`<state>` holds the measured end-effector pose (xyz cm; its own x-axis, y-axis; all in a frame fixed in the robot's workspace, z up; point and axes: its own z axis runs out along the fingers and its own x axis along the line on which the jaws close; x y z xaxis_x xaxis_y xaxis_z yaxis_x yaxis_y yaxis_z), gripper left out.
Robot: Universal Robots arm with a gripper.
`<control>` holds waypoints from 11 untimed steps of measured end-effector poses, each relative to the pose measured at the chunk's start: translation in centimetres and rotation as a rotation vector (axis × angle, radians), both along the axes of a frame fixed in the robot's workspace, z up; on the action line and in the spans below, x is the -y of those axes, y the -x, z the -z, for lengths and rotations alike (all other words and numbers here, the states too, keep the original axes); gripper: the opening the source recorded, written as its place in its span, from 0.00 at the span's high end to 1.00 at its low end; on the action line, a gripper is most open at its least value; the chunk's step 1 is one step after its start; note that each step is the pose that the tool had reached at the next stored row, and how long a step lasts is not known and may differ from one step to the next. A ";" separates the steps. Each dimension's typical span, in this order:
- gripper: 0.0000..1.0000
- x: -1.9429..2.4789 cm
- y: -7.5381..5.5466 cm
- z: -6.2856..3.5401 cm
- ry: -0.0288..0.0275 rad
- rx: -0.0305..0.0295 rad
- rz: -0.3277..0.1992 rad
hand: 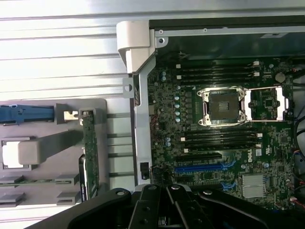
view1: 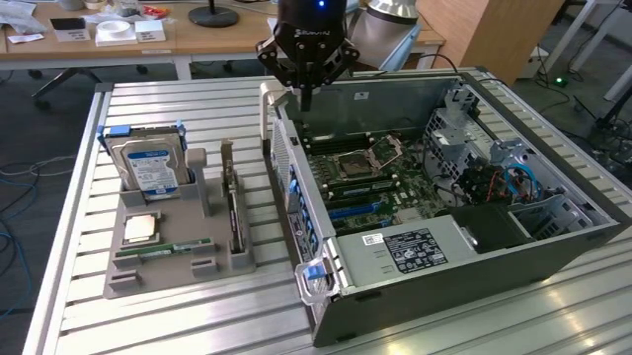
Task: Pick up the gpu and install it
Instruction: 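Reach for the gpu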
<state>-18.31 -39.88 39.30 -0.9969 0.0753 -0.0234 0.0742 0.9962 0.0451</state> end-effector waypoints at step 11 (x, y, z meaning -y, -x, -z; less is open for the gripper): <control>0.89 0.00 1.1 0.01 0.0001 -0.0001 0.000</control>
